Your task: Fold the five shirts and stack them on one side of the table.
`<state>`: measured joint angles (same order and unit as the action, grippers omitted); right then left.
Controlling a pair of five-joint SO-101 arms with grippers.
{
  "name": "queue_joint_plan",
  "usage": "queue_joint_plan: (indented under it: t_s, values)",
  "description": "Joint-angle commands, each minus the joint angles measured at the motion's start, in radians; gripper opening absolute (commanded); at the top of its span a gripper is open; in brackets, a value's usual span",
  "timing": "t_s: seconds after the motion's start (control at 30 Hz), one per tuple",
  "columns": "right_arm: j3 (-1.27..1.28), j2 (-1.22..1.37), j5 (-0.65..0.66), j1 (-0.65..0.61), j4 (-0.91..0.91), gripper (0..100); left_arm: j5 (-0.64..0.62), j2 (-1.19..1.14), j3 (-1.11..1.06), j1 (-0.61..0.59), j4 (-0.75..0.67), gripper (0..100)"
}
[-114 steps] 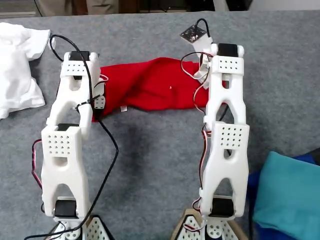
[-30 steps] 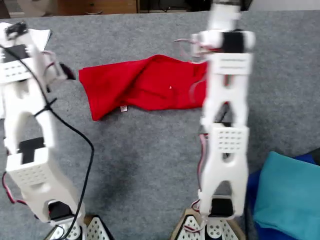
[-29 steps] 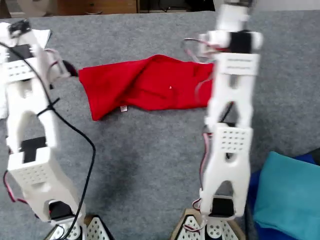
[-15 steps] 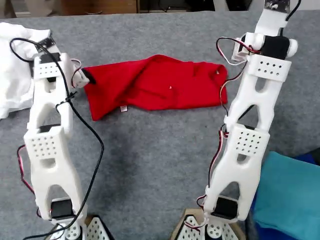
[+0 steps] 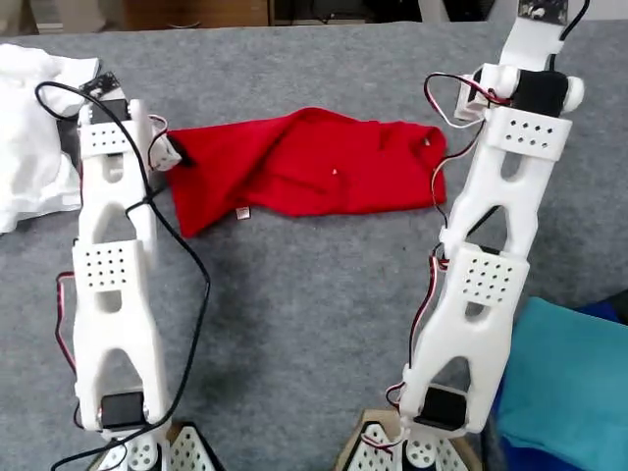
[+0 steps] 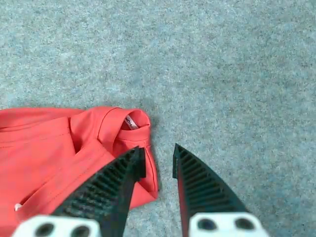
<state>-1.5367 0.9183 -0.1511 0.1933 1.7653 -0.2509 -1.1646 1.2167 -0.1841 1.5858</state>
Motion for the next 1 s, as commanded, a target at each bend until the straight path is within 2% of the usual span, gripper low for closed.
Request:
queue_joint_plan:
  t_s: [0.0,0.13,0.37,0.5,0.7,0.8,0.97]
  values:
    - [-0.056,-0.051,0.012,0.019,0.014,11.7,-0.021,-0.025,0.101,0.066,0.038,33]
    - [-0.054,-0.048,0.012,0.016,0.015,11.7,-0.106,-0.048,0.114,0.074,0.068,30]
    - [-0.054,-0.048,0.009,0.012,0.014,11.7,-0.11,-0.048,0.114,0.071,0.071,1]
    - [-0.059,-0.05,0.011,0.013,0.014,11.6,-0.11,-0.047,0.123,0.031,0.066,2]
    - [-0.054,-0.05,0.011,0.019,0.015,11.6,-0.103,-0.047,0.342,-0.115,0.094,2]
    - [-0.054,-0.05,0.011,0.019,0.015,11.6,-0.046,-0.047,0.451,-0.196,0.097,2]
    - [-0.053,-0.048,0.011,0.019,0.015,11.6,0.026,0.022,0.445,-0.276,0.109,2]
